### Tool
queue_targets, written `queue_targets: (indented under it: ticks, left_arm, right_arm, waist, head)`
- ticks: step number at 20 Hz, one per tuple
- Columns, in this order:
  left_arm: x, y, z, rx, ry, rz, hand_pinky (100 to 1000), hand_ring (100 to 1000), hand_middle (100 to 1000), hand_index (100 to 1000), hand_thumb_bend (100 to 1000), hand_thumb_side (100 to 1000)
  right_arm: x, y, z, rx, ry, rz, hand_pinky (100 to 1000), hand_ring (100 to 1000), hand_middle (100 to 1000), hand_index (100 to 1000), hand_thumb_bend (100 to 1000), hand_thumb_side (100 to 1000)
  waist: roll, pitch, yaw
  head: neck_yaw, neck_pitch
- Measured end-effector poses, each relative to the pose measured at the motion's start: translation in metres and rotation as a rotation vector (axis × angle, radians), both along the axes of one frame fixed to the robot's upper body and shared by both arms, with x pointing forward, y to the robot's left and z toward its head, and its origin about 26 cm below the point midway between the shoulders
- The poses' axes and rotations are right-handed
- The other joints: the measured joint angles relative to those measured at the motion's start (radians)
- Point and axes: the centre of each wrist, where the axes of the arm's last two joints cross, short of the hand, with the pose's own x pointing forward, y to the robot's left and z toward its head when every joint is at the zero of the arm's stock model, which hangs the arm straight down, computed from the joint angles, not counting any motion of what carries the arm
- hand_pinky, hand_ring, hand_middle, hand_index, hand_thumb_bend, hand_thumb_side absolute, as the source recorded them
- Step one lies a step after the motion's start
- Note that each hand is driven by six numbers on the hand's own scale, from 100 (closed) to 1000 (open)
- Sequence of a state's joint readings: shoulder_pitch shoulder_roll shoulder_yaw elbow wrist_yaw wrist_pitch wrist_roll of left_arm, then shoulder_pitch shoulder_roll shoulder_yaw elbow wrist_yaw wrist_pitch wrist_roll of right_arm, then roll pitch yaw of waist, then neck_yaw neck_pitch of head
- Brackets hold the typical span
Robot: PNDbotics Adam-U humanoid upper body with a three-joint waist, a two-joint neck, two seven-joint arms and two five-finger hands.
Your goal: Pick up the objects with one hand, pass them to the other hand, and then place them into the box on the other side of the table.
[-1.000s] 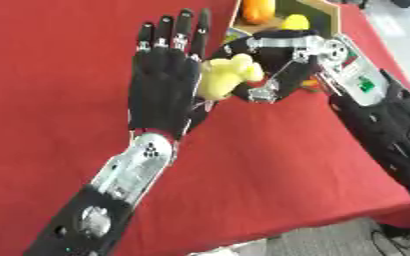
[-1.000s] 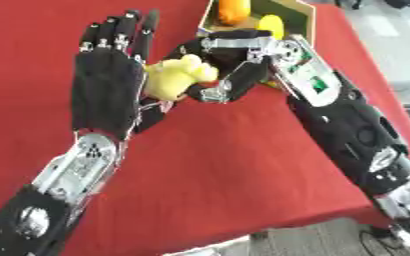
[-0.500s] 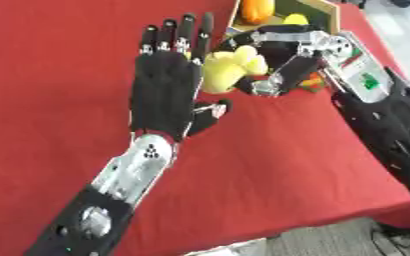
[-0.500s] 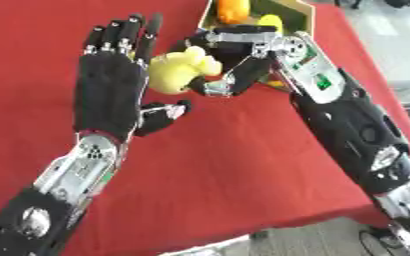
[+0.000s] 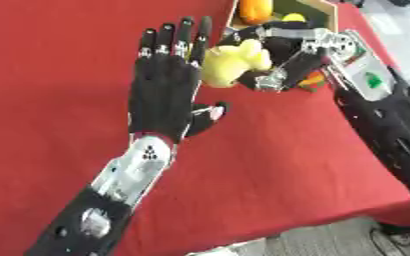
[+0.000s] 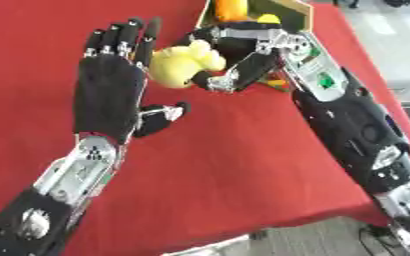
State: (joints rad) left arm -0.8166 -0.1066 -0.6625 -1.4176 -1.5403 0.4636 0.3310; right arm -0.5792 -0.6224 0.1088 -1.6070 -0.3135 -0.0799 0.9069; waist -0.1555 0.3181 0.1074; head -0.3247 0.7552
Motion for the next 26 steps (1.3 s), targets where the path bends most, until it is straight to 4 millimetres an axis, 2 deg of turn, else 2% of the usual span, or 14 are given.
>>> queue_targets:
  ticks: [9, 18, 26]
  left_arm:
    - [0.001, 0.001, -0.005, -0.010, 0.015, 0.011, 622, 687, 701, 868, 1000, 467]
    - [0.004, 0.004, -0.011, -0.001, 0.036, 0.021, 625, 686, 700, 864, 1000, 480]
    - [0.003, 0.005, -0.013, -0.001, 0.042, 0.016, 627, 688, 702, 849, 1000, 457]
  right_arm:
    - [-0.001, -0.029, 0.004, 0.045, 0.003, -0.059, 748, 1000, 125, 334, 100, 120]
    - [-0.005, -0.061, 0.014, 0.131, 0.013, -0.114, 749, 1000, 124, 337, 100, 100]
    - [-0.007, -0.095, 0.020, 0.197, 0.029, -0.188, 749, 1000, 124, 339, 100, 100]
  waist:
    - [0.000, 0.002, -0.004]
    - [0.009, 0.004, -0.010]
    - [0.016, 0.010, -0.011]
  head:
    - [-0.007, -0.004]
    - [-0.033, -0.055]
    - [-0.051, -0.071]
